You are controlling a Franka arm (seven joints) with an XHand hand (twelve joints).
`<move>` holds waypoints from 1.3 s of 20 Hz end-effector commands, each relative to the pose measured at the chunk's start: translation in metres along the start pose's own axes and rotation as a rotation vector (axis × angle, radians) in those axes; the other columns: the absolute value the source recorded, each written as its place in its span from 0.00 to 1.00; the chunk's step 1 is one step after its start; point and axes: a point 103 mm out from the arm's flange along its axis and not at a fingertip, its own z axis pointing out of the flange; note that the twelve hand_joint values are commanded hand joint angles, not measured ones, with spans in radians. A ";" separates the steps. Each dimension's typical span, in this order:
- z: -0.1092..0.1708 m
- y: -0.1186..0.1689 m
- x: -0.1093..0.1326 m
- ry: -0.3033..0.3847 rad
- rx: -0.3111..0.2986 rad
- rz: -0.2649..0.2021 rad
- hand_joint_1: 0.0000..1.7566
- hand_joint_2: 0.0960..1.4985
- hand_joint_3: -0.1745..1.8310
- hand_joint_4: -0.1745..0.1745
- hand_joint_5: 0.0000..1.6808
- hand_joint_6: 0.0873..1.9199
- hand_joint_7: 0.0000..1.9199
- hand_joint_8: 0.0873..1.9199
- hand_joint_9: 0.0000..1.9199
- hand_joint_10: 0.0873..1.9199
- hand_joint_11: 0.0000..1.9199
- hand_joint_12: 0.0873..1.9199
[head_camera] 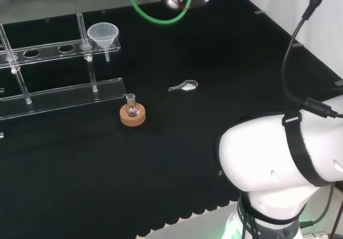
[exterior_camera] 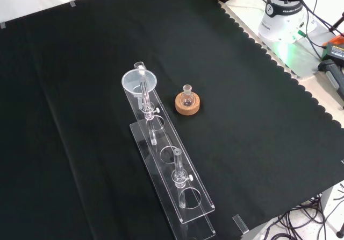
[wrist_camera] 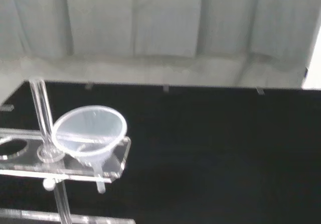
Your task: Pick up the funnel from the transparent funnel stand.
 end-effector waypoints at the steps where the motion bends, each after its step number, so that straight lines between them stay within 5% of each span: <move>1: 0.074 0.034 0.030 0.061 -0.093 -0.062 0.03 0.58 0.25 0.47 0.15 0.00 0.01 0.25 0.03 0.39 0.00 0.68; 16: 0.153 0.113 0.066 0.126 -0.009 -0.113 0.04 0.58 0.25 0.42 0.19 0.00 0.01 0.29 0.03 0.41 0.00 0.69; 26: 0.191 0.130 0.082 0.174 0.070 -0.166 0.05 0.57 0.26 0.41 0.19 0.00 0.01 0.30 0.03 0.41 0.00 0.69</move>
